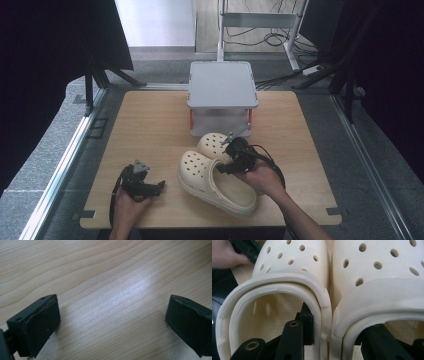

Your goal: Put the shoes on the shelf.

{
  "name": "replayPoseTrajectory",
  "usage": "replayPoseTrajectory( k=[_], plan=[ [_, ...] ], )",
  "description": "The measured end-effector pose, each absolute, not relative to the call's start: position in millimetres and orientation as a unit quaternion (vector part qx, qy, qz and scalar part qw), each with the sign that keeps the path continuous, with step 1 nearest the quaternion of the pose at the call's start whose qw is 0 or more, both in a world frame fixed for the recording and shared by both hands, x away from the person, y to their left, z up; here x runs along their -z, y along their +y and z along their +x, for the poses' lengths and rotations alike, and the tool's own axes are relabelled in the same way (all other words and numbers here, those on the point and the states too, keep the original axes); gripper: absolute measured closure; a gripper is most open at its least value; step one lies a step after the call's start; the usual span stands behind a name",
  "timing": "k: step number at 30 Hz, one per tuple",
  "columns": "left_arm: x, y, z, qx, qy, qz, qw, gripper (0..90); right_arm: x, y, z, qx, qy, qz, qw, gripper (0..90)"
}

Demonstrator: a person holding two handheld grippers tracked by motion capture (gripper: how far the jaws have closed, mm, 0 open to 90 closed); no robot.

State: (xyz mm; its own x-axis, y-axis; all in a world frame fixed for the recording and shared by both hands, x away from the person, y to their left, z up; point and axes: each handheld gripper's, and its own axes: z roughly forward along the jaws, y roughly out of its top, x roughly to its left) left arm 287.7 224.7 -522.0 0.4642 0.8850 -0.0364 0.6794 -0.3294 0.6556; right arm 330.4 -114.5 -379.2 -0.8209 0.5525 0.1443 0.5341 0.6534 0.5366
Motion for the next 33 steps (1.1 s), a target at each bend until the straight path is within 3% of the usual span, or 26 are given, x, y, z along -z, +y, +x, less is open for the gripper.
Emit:
replayPoseTrajectory(
  k=[33],
  plan=[
    [522,225,288,-0.166,0.490,0.798,0.309,0.0,274,-130,382,-0.297,0.875,0.377,0.072,65.7]
  ],
)
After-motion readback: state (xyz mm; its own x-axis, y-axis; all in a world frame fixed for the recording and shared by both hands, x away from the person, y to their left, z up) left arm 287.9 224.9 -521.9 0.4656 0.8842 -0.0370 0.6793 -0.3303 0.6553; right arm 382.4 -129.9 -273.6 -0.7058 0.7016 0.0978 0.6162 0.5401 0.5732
